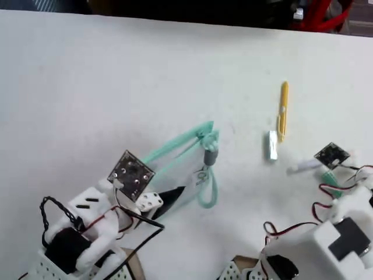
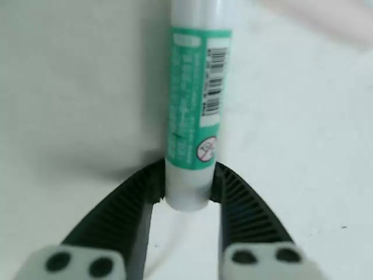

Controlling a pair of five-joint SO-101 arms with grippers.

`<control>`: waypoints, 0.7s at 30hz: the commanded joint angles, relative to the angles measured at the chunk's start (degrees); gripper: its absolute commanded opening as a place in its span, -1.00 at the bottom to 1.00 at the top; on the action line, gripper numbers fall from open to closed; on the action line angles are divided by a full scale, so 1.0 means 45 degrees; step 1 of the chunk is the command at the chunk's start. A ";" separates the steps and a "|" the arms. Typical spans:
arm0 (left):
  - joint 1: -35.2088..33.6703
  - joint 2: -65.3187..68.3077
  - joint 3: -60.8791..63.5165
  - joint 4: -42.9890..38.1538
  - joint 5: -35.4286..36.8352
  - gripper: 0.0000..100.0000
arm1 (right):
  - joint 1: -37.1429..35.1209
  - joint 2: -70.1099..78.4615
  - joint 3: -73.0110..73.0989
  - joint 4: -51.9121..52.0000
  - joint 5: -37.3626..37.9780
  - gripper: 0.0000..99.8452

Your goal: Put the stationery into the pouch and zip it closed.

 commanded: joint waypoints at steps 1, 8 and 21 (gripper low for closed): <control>-0.0029 0.0049 -0.0098 0.0000 0.0059 -0.48 | 0.0166 0.0244 -0.1035 0.0830 -0.0176 -0.95; -0.0029 0.0049 -0.0098 0.0000 0.1094 -0.47 | -0.0088 -0.2276 -0.3067 0.4659 -0.1309 -0.96; -0.0029 0.0049 0.0274 -0.0078 0.1153 -0.47 | -0.2315 -0.8156 -0.3497 0.7453 -0.6271 -0.96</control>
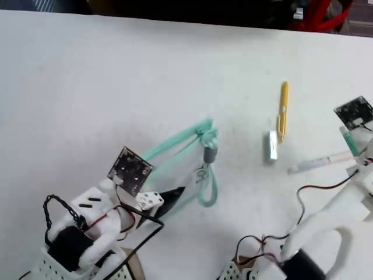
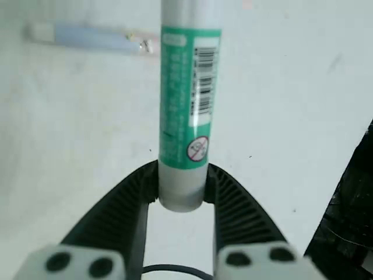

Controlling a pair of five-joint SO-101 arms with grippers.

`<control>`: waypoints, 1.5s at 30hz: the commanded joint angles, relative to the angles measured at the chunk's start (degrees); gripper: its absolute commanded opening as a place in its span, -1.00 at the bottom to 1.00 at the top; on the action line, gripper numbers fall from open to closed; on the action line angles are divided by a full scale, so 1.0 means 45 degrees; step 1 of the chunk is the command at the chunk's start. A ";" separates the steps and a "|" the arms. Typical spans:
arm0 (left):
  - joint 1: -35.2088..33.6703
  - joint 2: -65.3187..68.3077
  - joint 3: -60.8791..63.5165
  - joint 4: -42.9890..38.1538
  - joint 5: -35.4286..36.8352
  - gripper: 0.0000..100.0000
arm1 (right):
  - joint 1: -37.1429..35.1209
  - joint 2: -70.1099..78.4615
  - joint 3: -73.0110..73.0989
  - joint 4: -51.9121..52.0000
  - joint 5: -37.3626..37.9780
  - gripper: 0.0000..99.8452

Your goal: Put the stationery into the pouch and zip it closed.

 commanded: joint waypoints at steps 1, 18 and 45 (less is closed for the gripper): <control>-0.0029 0.0010 -0.0098 -0.0078 0.0234 -0.47 | -0.0811 -0.1201 -0.0703 0.0850 -0.2032 -0.96; -0.0029 0.0010 -0.0078 -0.0078 0.0254 -0.47 | -0.5089 -0.6554 -0.2598 0.4855 -0.7385 -0.96; 0.0049 0.0010 -0.0078 -0.0078 0.0254 -0.47 | -2.0835 -0.4601 -0.7150 0.6222 -1.3148 -0.96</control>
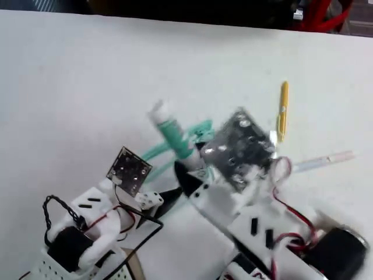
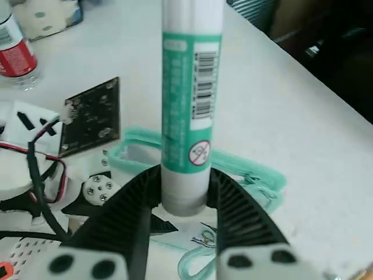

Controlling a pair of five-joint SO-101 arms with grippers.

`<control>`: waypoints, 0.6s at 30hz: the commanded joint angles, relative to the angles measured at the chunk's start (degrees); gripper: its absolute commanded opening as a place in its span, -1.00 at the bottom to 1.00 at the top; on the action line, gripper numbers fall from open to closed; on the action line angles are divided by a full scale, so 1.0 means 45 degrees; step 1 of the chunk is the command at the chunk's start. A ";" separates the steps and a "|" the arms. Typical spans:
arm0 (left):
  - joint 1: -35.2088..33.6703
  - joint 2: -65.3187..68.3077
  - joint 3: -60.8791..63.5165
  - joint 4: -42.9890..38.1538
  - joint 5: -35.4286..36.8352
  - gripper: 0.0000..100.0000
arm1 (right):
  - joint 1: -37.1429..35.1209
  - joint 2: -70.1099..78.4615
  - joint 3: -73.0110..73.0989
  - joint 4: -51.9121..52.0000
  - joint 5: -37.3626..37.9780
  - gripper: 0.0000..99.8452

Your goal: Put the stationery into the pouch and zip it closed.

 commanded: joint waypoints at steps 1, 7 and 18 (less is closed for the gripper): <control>0.0049 0.0049 -0.0078 -0.0078 0.0117 -0.47 | -0.0811 0.0869 -0.0352 -0.0029 0.0254 -0.96; -0.0029 0.0049 -0.0078 -0.0078 0.0117 -0.47 | -0.0967 0.2413 -0.0391 -0.0772 0.0879 -0.96; 0.0010 0.0049 -0.0098 -0.0078 0.0117 -0.47 | 0.0225 0.2549 0.0508 -0.0733 0.0957 -0.96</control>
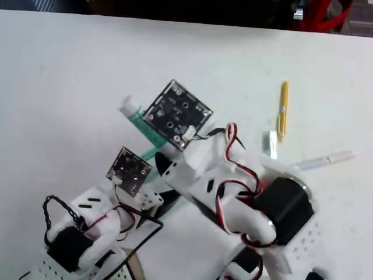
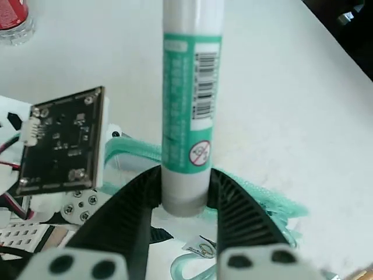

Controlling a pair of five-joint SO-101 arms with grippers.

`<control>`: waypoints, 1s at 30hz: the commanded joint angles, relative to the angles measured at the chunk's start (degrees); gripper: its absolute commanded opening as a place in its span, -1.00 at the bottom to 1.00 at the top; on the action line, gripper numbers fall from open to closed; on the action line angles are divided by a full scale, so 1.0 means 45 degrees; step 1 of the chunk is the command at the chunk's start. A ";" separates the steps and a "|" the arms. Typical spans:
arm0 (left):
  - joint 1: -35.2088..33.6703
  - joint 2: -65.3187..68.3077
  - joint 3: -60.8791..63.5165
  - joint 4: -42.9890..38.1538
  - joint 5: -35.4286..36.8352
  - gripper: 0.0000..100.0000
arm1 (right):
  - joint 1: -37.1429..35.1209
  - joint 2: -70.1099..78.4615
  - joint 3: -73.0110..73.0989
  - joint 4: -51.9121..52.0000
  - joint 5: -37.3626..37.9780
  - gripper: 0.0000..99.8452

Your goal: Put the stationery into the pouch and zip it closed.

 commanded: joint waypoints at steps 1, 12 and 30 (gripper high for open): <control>0.0029 0.0049 -0.0098 -0.0078 0.0117 -0.47 | 0.0205 0.0283 0.0606 -0.0459 0.0156 -0.96; -0.0029 0.0049 -0.0098 -0.0098 0.0117 -0.47 | 0.0264 0.0635 0.1465 0.0420 0.0723 -0.96; 0.0029 0.0049 -0.0078 -0.0274 0.0117 -0.47 | 0.0733 0.2706 0.3536 0.0459 0.1543 -0.96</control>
